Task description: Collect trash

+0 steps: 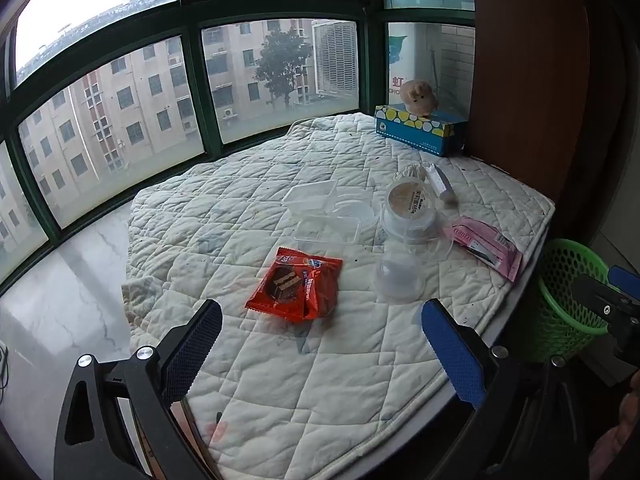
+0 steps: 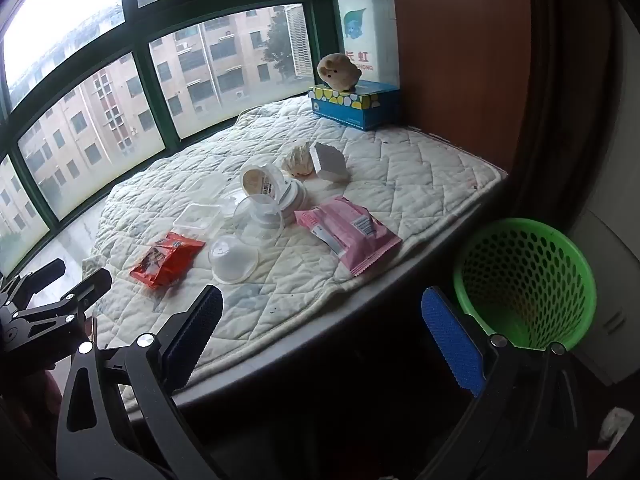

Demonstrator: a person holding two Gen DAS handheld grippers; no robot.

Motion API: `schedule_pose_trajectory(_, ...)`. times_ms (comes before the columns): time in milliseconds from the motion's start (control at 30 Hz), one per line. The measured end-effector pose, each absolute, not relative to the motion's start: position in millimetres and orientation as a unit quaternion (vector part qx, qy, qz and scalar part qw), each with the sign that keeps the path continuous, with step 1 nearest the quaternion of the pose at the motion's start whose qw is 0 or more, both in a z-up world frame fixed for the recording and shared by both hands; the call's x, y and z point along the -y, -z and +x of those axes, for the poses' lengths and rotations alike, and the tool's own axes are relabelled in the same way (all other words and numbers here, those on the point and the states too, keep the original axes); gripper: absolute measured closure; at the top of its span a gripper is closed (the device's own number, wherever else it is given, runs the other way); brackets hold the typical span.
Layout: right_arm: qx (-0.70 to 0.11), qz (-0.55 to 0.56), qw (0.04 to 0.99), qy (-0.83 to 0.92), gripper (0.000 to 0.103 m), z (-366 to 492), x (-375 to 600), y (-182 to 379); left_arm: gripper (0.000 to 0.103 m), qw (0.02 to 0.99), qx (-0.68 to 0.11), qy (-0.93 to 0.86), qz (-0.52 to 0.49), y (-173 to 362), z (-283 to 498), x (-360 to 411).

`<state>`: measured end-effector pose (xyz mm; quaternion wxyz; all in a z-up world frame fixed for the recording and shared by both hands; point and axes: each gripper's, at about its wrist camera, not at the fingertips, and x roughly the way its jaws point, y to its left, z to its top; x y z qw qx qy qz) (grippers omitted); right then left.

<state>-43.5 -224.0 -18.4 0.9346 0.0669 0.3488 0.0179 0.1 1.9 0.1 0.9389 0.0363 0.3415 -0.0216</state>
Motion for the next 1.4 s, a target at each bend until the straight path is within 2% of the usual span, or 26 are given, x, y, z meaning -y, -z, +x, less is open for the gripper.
schedule_pose_trajectory(1400, -0.350, 0.067, 0.934, -0.012, 0.004, -42.3, 226.1, 18.0, 0.006, 0.937, -0.347, 0.014, 0.046, 6.7, 2.6, -4.3)
